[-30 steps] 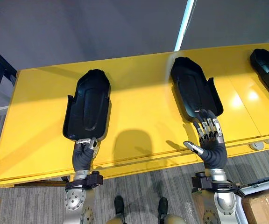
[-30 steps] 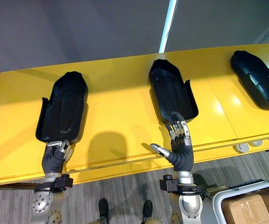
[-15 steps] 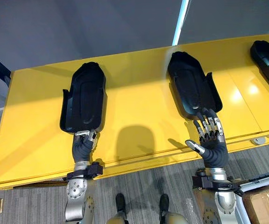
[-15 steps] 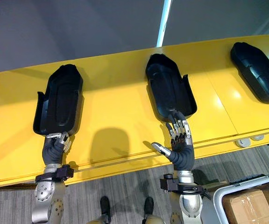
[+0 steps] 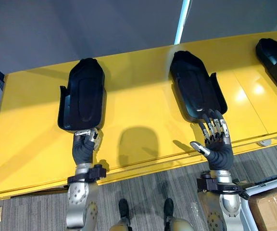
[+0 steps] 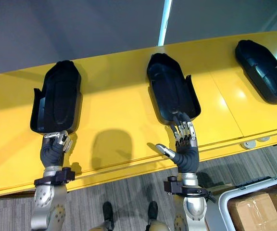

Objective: Walk over and take plastic housings, then place them on the shelf

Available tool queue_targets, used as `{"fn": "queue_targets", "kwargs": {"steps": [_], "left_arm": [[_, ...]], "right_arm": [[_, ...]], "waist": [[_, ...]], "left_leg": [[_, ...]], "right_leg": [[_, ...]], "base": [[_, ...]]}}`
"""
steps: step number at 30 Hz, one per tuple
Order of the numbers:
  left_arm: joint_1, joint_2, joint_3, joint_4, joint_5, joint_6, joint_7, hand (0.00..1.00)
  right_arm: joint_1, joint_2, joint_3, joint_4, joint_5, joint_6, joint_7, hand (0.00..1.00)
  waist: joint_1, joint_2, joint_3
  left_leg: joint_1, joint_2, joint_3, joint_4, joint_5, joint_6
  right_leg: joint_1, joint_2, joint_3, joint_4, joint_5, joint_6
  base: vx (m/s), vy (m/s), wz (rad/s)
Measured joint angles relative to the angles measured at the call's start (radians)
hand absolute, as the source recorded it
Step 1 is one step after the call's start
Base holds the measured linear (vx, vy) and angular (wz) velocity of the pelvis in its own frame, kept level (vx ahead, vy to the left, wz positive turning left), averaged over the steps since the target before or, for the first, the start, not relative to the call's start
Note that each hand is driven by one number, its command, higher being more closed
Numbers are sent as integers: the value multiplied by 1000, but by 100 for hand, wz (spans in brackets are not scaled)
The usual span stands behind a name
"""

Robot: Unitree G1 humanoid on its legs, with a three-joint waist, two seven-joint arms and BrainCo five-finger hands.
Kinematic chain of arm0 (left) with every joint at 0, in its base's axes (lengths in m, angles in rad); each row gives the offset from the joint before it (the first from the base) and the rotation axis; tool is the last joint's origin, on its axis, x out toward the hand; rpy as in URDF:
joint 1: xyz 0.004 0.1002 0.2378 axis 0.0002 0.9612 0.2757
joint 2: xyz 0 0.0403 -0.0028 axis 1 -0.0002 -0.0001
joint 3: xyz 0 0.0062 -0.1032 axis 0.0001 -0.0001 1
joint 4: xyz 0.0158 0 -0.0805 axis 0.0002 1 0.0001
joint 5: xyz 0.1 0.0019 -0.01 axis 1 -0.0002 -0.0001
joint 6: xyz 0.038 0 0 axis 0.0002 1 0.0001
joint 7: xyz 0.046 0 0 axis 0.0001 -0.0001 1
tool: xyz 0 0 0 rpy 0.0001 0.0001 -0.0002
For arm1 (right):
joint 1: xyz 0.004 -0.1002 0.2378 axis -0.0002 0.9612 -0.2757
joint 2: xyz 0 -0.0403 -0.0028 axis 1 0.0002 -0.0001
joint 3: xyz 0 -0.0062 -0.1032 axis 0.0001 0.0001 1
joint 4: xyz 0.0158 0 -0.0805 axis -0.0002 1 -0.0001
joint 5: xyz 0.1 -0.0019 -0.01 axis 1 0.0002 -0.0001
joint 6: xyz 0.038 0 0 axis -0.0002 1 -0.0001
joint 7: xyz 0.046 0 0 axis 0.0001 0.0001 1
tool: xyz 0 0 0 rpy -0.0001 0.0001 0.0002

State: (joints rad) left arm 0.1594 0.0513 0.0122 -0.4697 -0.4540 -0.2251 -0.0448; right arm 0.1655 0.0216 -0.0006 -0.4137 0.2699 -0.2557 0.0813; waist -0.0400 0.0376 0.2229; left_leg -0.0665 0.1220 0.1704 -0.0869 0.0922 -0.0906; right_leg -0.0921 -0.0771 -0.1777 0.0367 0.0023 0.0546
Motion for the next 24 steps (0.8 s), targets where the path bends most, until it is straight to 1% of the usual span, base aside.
{"fn": "queue_targets", "kwargs": {"steps": [2, 4, 5, 7, 8, 9, 11, 12, 13, 15, 16, 18, 19, 20, 21, 22, 23, 24], "left_arm": [[0, -1, 0, -79, -73, -19, -46, 0], [0, -2, 0, -116, -119, -33, -67, 0], [8, -2, 1, -144, -137, -42, -73, 0], [13, -4, 1, -156, -137, -55, -72, 0], [15, -13, 1, -160, -115, -75, -60, 0], [15, -18, 1, -160, -101, -82, -50, 0], [15, -41, -5, -160, -19, -95, -1, 0], [17, -54, -30, -153, 60, -106, 52, 0], [17, -57, -40, -147, 82, -111, 67, 0], [26, -69, -78, -114, 147, -116, 123, 0], [32, -75, -79, -106, 162, -117, 132, 0], [44, -85, -69, -77, 186, -123, 162, 0], [45, -84, -54, -51, 186, -124, 178, 0], [51, -89, -26, -36, 187, -124, 201, 0], [54, -95, -14, -30, 187, -124, 212, 0], [51, -103, 19, -22, 205, -124, 236, 0], [51, -104, 21, -17, 225, -124, 250, 0], [51, -103, 22, -16, 237, -124, 261, 0]], "right_arm": [[-18, -13, -7, -1, 0, 0, 7, 0], [-17, -18, -19, -3, 0, 0, 14, 0], [-16, -18, -36, -3, -1, 0, 17, 0], [-16, -18, -49, -3, -3, 0, 18, 0], [-16, -18, -59, -3, -6, 0, 18, 0], [-16, -18, -62, -3, -7, 0, 18, 0], [-14, -18, -81, -3, -23, 0, 10, 0], [-7, -18, -108, -3, -59, 0, -7, 0], [-4, -18, -121, -3, -73, 0, -14, 0], [18, -14, -166, -3, -126, -1, -56, 0], [22, -13, -171, -3, -130, -1, -63, 0], [22, -8, -177, -1, -140, -2, -79, 0], [13, -5, -169, 5, -140, -5, -94, 0], [-18, -13, -153, 27, -140, -6, -107, 0], [-40, -20, -149, 45, -140, -6, -111, 0], [-83, -48, -132, 83, -139, -7, -120, 0], [-93, -64, -132, 92, -137, -7, -126, 0], [-92, -81, -133, 92, -135, -8, -133, 0]], "waist": [[-3, 3, -2], [-4, 4, -4], [-1, 5, -16], [6, 7, -27], [6, 10, -47], [5, 11, -55], [-3, 14, -65], [-3, 18, -79], [-4, 19, -83], [-7, 22, -103], [-7, 22, -107], [-1, 19, -112], [5, 10, -113], [18, 7, -113], [28, 8, -114], [51, 22, -122], [56, 32, -127], [55, 40, -132]], "left_leg": [[21, 1, -11, 0, -3, -1], [32, 1, -25, -3, -3, -1], [41, 0, -32, -3, -3, -1], [58, -1, -37, -3, -3, 0], [69, -2, -42, -3, -2, 1], [71, -2, -45, -3, -1, 1], [85, -5, -64, -4, 2, 5], [88, -6, -68, -4, 3, 6], [89, -6, -73, -4, 4, 7], [97, -5, -75, -5, 5, 9], [101, 0, -63, -4, 0, 11], [104, 18, -9, 28, -25, -9], [73, 31, 28, 124, -82, -18], [30, 50, -13, 270, -163, -9], [11, 57, -75, 338, -202, 2], [-23, 60, -274, 475, -279, -16], [-32, 47, -401, 541, -323, -40], [-33, 23, -518, 588, -359, -55]], "right_leg": [[33, 1, -13, -10, 0, 1], [53, 1, -25, -11, -1, 2], [66, 0, -32, -11, -2, 3], [86, 0, -36, -11, -3, 3], [100, -1, -42, -11, -4, 4], [104, -2, -45, -11, -4, 4], [126, -4, -61, -11, -5, 6], [135, -5, -67, -10, -7, 7], [139, -5, -72, -10, -7, 7], [145, -5, -73, -8, -14, 17], [141, -2, -60, -7, -15, 18], [103, 15, 20, 7, -15, 18], [69, 30, 98, 21, -7, 8], [37, 54, 192, 28, 9, -9], [23, 72, 246, 28, 20, -11], [-2, 122, 369, 31, 42, -12], [-23, 152, 433, 43, 48, -11], [-46, 174, 484, 66, 49, -9]], "base": [[-38, 10, 17], [-58, 20, 20], [-47, 25, 16], [-36, 24, 11], [-36, 18, 11], [-46, 17, 20], [-42, 9, 21], [-61, 8, 16], [-75, 8, 21], [-50, 7, 3], [-58, 15, -53], [-73, 11, -100], [-87, 3, -176], [-65, 0, -209], [-38, 48, -292], [-13, 130, -277], [-24, 189, -282], [-37, 206, -173]]}}
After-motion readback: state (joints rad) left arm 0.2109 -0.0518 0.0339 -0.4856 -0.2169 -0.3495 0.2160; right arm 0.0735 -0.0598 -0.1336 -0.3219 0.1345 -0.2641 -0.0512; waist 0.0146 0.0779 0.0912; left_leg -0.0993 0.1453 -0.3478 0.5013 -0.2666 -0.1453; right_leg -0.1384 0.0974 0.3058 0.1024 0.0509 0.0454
